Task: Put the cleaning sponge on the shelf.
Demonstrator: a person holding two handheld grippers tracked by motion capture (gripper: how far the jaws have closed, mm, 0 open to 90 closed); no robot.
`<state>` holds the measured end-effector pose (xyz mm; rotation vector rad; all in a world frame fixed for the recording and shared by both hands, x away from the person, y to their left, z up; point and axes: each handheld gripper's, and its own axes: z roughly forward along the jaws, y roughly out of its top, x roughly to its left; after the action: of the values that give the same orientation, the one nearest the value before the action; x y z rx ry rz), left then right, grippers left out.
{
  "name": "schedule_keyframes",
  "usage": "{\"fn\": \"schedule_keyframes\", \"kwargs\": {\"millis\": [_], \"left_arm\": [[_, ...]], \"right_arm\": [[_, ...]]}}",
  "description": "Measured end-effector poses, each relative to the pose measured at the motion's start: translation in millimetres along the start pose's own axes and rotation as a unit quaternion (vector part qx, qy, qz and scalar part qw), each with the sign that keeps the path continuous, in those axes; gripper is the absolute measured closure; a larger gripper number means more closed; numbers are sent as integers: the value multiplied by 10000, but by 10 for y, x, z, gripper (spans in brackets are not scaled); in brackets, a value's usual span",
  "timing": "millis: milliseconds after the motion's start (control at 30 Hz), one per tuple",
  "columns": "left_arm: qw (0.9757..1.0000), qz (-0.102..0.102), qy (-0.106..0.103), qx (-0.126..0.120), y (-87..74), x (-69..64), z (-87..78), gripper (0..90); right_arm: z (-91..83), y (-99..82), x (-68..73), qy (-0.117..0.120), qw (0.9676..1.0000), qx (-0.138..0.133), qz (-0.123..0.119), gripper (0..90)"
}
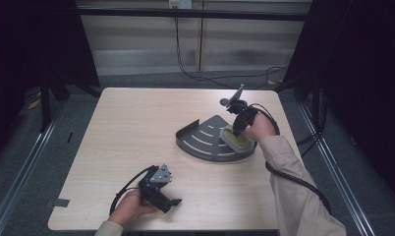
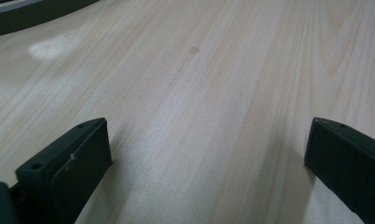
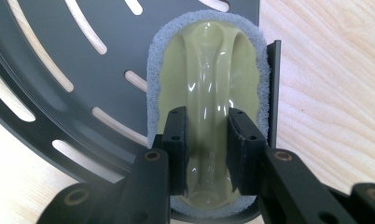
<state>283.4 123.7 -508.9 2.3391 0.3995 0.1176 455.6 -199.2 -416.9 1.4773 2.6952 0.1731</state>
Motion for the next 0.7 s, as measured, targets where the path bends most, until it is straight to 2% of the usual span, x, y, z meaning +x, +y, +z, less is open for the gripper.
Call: {"fn": "schedule_keyframes", "kwargs": {"millis": [700], "left_arm": [[10000, -2, 1, -3, 0, 0, 0, 0]], "right_arm": [[61, -42, -29, 41, 9999, 74, 59, 706]]}}
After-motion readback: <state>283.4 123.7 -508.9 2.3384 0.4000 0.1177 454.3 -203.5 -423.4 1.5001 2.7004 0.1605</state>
